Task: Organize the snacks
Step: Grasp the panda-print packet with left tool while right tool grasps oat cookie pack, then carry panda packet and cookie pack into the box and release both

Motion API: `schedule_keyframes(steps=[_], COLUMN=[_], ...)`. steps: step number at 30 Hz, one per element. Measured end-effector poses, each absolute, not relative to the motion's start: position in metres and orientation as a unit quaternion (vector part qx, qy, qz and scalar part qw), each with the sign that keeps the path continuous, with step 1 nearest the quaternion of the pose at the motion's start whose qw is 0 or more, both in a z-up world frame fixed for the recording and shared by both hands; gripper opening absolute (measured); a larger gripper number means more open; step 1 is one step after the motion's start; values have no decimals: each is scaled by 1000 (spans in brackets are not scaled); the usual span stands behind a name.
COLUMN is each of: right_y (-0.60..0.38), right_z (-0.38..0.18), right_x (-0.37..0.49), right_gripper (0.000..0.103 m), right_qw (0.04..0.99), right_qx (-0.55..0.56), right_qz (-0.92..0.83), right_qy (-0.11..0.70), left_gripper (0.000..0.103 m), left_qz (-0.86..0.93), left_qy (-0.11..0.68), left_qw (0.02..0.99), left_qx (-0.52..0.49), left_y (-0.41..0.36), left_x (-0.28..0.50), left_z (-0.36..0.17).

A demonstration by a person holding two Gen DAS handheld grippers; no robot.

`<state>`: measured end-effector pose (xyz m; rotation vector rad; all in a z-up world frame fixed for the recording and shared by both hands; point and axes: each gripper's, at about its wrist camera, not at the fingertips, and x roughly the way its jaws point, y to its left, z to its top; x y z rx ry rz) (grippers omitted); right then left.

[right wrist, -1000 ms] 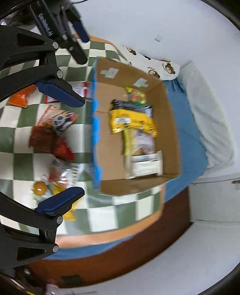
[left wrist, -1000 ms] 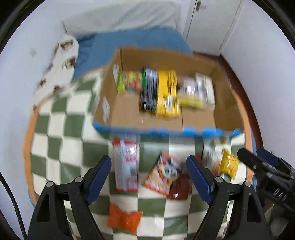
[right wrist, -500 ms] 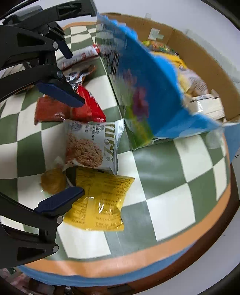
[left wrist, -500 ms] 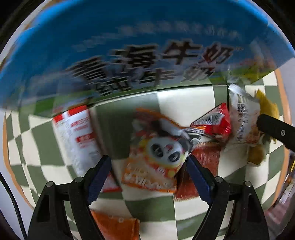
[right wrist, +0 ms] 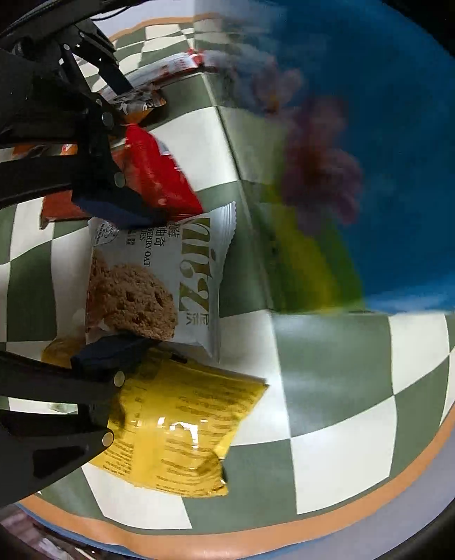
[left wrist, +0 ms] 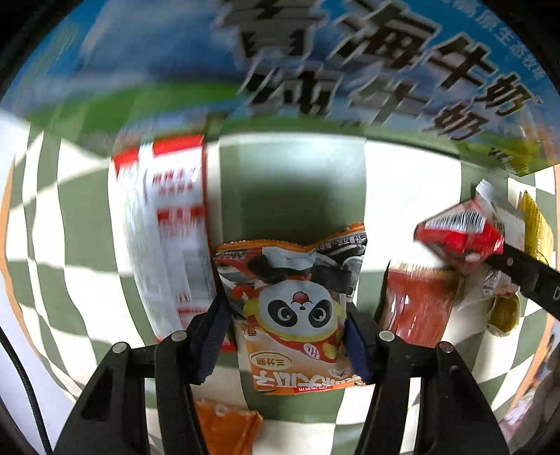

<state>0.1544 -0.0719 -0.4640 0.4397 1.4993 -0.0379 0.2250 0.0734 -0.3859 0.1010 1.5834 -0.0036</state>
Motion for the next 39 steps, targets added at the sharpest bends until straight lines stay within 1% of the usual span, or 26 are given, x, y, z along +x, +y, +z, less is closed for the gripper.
schedule_keyframes(steps=[9, 14, 17, 18, 19, 21, 23, 25, 30, 34, 39], right_y=[-49, -56, -55, -53, -53, -51, -35, -34, -28, -25, -22], right_z=[-470, -477, -479, -479, -479, -476, -470, -468, -453, -430, -374], right_x=[112, 102, 101, 101, 105, 106, 102, 96, 86, 75, 74], right_gripper=[56, 57, 60, 60, 60, 59, 57, 52, 52, 52, 52], right_qw=[685, 681, 681, 682, 683, 686, 690, 691, 697, 701, 720], right_qx=[151, 183, 183, 175, 169, 158, 149, 147, 162, 190, 216], right_qz=[26, 22, 18, 17, 17, 16, 12, 10, 20, 39, 75], right_qy=[712, 708, 709, 710, 710, 710, 709, 707, 698, 686, 655], left_gripper=[58, 60, 60, 60, 58, 53, 52, 51, 51, 51, 51], left_qz=[-19, -25, -26, -25, -22, -16, -18, -20, -26, -43, -80], left_qy=[752, 752, 751, 749, 747, 742, 737, 735, 728, 713, 689], left_qw=[659, 658, 659, 662, 664, 671, 676, 678, 685, 699, 718], left_qx=[-21, -20, -13, -11, -11, -5, 0, 8, 15, 3, -53], left_y=[88, 95, 98, 98, 92, 88, 87, 86, 89, 97, 103], left_x=[201, 197, 209, 208, 215, 210, 202, 196, 180, 163, 175], left_z=[-412, -418, -422, -421, -419, -412, -408, -403, -382, -350, -291])
